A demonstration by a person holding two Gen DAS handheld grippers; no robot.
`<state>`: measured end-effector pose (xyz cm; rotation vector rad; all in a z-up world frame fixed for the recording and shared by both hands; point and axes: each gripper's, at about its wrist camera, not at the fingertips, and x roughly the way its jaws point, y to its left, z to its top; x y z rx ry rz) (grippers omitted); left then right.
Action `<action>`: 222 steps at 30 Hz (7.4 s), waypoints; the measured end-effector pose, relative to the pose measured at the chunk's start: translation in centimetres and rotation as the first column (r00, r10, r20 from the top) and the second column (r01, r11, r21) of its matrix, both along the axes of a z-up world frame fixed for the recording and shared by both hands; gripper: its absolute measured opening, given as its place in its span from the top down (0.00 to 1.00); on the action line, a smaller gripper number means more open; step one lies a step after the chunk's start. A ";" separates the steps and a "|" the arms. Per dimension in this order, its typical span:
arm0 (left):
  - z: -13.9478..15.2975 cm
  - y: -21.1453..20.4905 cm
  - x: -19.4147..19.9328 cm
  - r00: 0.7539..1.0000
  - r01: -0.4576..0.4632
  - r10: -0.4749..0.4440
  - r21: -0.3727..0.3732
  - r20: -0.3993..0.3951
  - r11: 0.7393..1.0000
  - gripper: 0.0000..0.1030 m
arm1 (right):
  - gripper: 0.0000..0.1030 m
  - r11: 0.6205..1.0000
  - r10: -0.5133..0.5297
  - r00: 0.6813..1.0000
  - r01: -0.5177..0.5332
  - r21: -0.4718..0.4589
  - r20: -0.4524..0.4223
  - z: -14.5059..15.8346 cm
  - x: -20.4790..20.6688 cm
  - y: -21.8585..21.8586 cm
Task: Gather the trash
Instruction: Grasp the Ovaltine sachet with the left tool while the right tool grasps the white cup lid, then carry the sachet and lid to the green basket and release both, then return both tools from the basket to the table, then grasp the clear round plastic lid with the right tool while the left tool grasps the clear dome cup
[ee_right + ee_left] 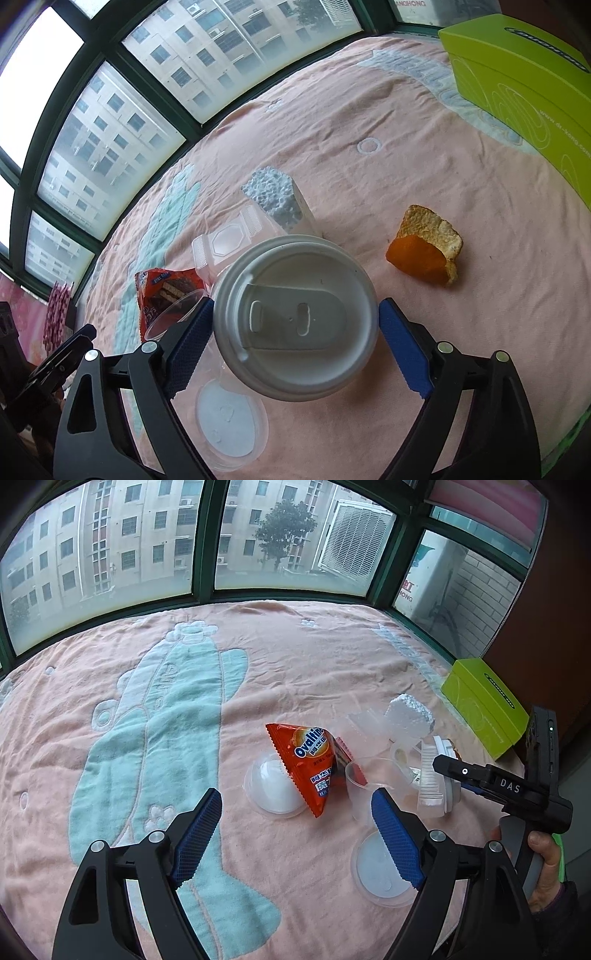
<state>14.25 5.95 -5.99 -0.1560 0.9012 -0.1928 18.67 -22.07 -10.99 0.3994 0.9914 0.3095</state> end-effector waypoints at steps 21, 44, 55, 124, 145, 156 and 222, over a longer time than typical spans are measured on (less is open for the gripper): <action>-3.7 -2.1 7.0 0.994 0.054 -0.056 -0.025 -0.089 0.998 0.31 | 0.15 0.998 -0.048 0.987 0.040 0.049 0.155 7.2 -6.8 -2.8; 2.2 -2.1 2.5 0.997 0.018 -0.021 0.046 0.074 0.999 0.72 | 0.15 0.993 -0.121 0.964 0.120 0.020 0.235 9.3 -14.5 -5.3; 7.3 -2.5 -1.1 0.983 0.013 -0.018 0.033 0.184 0.999 0.72 | 0.15 0.977 -0.200 0.941 0.212 -0.013 0.272 10.0 -18.4 -8.6; 6.0 -30.5 -14.3 0.779 0.622 -0.617 -0.015 0.112 0.783 0.37 | 0.08 0.845 -0.520 0.809 0.534 0.025 0.276 9.1 -31.8 -22.2; 5.7 -14.0 -8.2 0.956 0.263 -0.266 0.040 0.123 0.964 0.32 | 0.08 0.937 -0.334 0.899 0.349 -0.002 0.285 10.1 -24.8 -14.9; 6.3 -5.1 -6.4 0.988 0.072 -0.075 0.026 0.136 0.997 0.32 | 0.08 0.984 -0.150 0.955 0.169 -0.055 0.258 9.0 -20.5 -7.8; -2.6 -0.1 0.7 0.997 0.069 -0.065 0.160 -0.032 0.985 0.24 | 0.10 0.937 0.190 0.973 -0.140 -0.319 0.131 2.9 -12.4 7.1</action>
